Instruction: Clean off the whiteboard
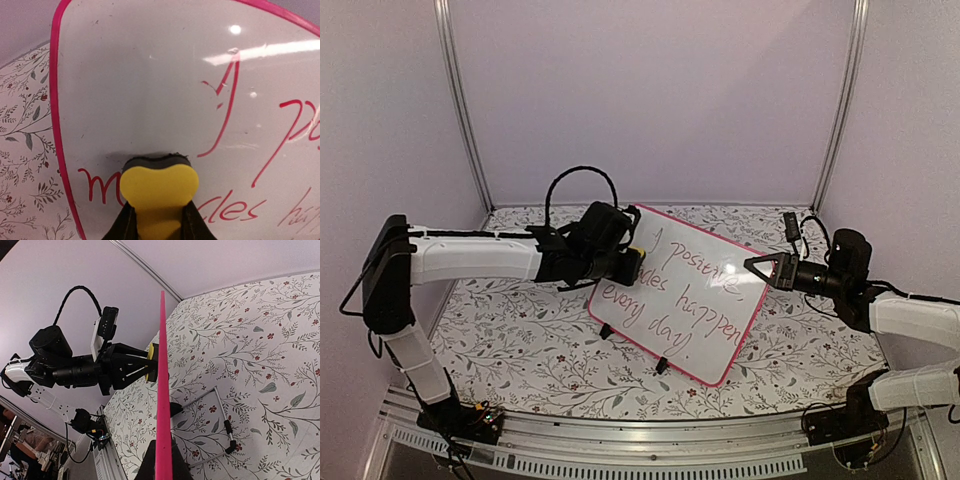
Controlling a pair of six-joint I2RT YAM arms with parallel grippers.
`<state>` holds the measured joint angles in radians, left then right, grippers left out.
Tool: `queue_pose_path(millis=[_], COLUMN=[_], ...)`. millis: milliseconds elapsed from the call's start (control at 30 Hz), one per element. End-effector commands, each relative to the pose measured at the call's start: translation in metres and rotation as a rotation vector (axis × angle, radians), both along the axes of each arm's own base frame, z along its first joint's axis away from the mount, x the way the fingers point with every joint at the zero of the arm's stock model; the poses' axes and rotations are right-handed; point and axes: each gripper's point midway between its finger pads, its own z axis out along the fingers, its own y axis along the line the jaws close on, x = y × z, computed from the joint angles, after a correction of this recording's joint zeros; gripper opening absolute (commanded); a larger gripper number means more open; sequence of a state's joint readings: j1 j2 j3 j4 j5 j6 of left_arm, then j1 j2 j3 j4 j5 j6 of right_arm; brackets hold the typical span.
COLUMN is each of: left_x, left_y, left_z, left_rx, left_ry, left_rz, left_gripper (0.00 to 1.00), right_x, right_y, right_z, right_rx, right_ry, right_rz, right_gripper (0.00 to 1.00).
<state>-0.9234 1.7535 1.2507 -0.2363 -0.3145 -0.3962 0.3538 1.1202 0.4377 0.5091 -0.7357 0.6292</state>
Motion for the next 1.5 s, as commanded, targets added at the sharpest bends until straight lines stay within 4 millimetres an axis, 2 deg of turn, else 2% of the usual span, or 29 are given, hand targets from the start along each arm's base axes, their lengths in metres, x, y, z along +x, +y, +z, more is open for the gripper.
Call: queue_pose_path(millis=[0, 233, 633, 933, 1100, 1467], left_x=[-0.019, -0.016, 0.012, 0.027, 0.029, 0.034], left_y=[0.006, 0.000, -0.031, -0.033, -0.032, -0.049], left_z=[-0.030, -0.022, 0.020, 0.046, 0.051, 0.065], left_rx=[0.045, 0.026, -0.005, 0.003, 0.002, -0.026], left_ry=[0.080, 0.063, -0.049, -0.134, -0.157, -0.186], left_rz=[-0.018, -0.030, -0.054, -0.033, -0.028, -0.077], left_gripper=[0.00, 0.00, 0.00, 0.00, 0.00, 0.00], right_x=[-0.023, -0.023, -0.024, -0.025, -0.025, -0.024], right_y=[0.015, 0.015, 0.015, 0.015, 0.016, 0.017], right_z=[0.004, 0.003, 0.004, 0.004, 0.003, 0.002], right_rx=[0.005, 0.004, 0.004, 0.004, 0.003, 0.001], right_ry=[-0.046, -0.046, -0.047, -0.047, -0.046, -0.043], right_rz=[0.132, 0.132, 0.134, 0.135, 0.135, 0.134], right_gripper=[0.00, 0.00, 0.00, 0.00, 0.00, 0.00])
